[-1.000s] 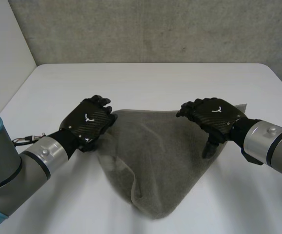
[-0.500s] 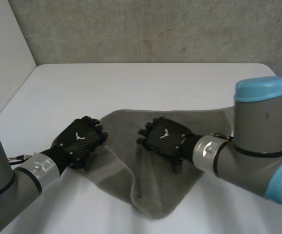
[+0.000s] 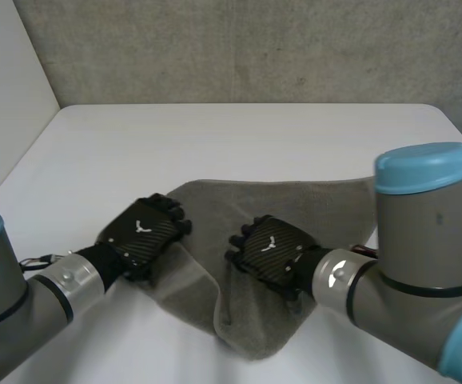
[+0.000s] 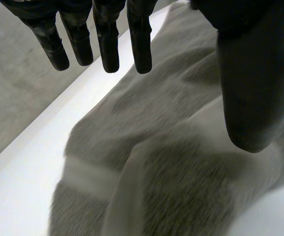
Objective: Fold the towel.
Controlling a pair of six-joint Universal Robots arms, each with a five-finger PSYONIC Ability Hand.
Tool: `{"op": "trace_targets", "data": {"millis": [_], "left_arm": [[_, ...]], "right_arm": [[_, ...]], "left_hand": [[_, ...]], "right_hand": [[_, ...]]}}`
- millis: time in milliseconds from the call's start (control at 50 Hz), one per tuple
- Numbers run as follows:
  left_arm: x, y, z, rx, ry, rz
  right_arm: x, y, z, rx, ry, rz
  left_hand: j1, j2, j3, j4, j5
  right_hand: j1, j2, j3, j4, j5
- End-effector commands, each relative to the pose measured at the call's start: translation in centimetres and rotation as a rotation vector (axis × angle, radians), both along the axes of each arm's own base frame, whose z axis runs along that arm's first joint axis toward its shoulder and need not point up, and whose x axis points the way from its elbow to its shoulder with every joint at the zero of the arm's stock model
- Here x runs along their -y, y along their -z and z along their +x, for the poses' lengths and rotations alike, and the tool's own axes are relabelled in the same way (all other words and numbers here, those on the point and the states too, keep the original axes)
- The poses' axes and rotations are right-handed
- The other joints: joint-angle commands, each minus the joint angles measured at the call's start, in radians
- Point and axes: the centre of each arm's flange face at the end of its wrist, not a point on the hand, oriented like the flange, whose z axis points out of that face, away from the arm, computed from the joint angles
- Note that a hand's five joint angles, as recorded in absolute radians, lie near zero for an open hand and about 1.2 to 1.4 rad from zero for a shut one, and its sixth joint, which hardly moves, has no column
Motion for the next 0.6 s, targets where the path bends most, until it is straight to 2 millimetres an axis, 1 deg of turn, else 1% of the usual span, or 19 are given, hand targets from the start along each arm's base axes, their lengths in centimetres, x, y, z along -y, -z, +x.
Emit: {"op": "trace_targets", "data": {"millis": [20, 60, 80, 100, 120, 140, 160, 180, 200, 220, 240, 320, 460, 520, 560, 580, 600], "left_arm": [[-1.6, 0.3, -1.8, -0.006, 0.093, 0.011], [-1.7, 0.7, -2.2, -0.002, 0.106, 0.023], [-2.0, 1.2, -2.7, 0.004, 0.128, 0.041], [-2.0, 1.2, -2.7, 0.004, 0.128, 0.041], [-2.4, 1.6, -3.3, 0.011, 0.153, 0.055], [-2.4, 1.7, -3.3, 0.011, 0.153, 0.056], [-3.1, 2.1, -3.8, 0.021, 0.182, 0.079], [-3.6, 2.5, -4.3, 0.031, 0.203, 0.101], [-3.6, 2.5, -4.3, 0.031, 0.204, 0.102], [-4.2, 2.7, -4.6, 0.041, 0.224, 0.123], [-4.6, 2.7, -4.9, 0.049, 0.238, 0.137], [-5.0, 2.5, -5.3, 0.055, 0.256, 0.149], [-5.0, 2.2, -5.5, 0.049, 0.261, 0.14], [-5.3, 2.2, -5.8, 0.052, 0.271, 0.138], [-5.4, 2.5, -5.9, 0.056, 0.275, 0.143], [-5.4, 2.5, -5.9, 0.056, 0.276, 0.143], [-5.4, 2.7, -5.9, 0.056, 0.274, 0.149]], "right_arm": [[1.3, 0.1, -2.4, 0.051, 0.129, 0.048], [2.2, 0.0, -3.7, 0.065, 0.18, 0.031], [2.2, 0.0, -3.7, 0.065, 0.181, 0.031], [2.6, 0.2, -4.2, 0.067, 0.202, 0.031], [3.1, 0.4, -4.8, 0.066, 0.227, 0.031], [3.1, 0.4, -4.8, 0.066, 0.227, 0.031], [3.4, 0.7, -5.3, 0.063, 0.245, 0.04], [3.4, 0.7, -5.3, 0.063, 0.245, 0.04], [3.6, 0.9, -5.6, 0.063, 0.254, 0.051], [3.7, 1.2, -6.0, 0.06, 0.259, 0.063], [3.7, 1.2, -6.0, 0.06, 0.259, 0.063], [4.0, 1.7, -7.0, 0.065, 0.276, 0.097], [4.1, 2.0, -7.8, 0.083, 0.28, 0.129], [4.2, 2.1, -8.1, 0.087, 0.287, 0.14], [4.2, 2.2, -8.2, 0.086, 0.291, 0.145], [4.2, 2.3, -8.3, 0.086, 0.294, 0.148], [4.2, 2.3, -8.4, 0.086, 0.295, 0.147]], "left_hand": [[-0.065, -0.056, -0.051, -0.059, -0.015], [-0.071, -0.062, -0.051, -0.059, -0.021], [-0.082, -0.074, -0.051, -0.059, -0.033], [-0.082, -0.074, -0.051, -0.059, -0.033], [-0.088, -0.08, -0.051, -0.059, -0.039], [-0.088, -0.08, -0.051, -0.059, -0.039], [-0.088, -0.08, -0.051, -0.059, -0.039], [-0.091, -0.083, -0.051, -0.059, -0.042], [-0.091, -0.083, -0.051, -0.059, -0.042], [-0.091, -0.083, -0.051, -0.059, -0.042], [-0.091, -0.083, -0.051, -0.059, -0.042], [-0.074, -0.065, -0.051, -0.059, -0.024], [-0.035, -0.027, -0.051, -0.059, 0.014], [0.023, 0.032, -0.051, -0.059, 0.073], [0.181, 0.189, -0.051, -0.059, 0.23], [0.182, 0.19, -0.051, -0.059, 0.231], [0.304, 0.313, -0.051, -0.059, 0.353]], "right_hand": [[-0.07, -0.08, -0.043, -0.076, -0.071], [-0.07, -0.08, -0.043, -0.076, -0.071], [-0.07, -0.08, -0.043, -0.076, -0.071], [-0.07, -0.08, -0.043, -0.076, -0.071], [-0.07, -0.08, -0.043, -0.076, -0.071], [-0.07, -0.08, -0.043, -0.076, -0.071], [-0.07, -0.08, -0.043, -0.076, -0.071], [-0.07, -0.08, -0.043, -0.076, -0.071], [-0.07, -0.08, -0.043, -0.076, -0.071], [-0.07, -0.08, -0.043, -0.076, -0.071], [-0.07, -0.08, -0.043, -0.076, -0.071], [-0.07, -0.08, -0.043, -0.076, -0.071], [-0.07, -0.08, -0.043, -0.076, -0.071], [-0.07, -0.08, -0.043, -0.076, -0.071], [-0.07, -0.08, -0.043, -0.076, -0.071], [-0.07, -0.08, -0.043, -0.076, -0.071], [-0.07, -0.08, -0.043, -0.076, -0.071]]}}
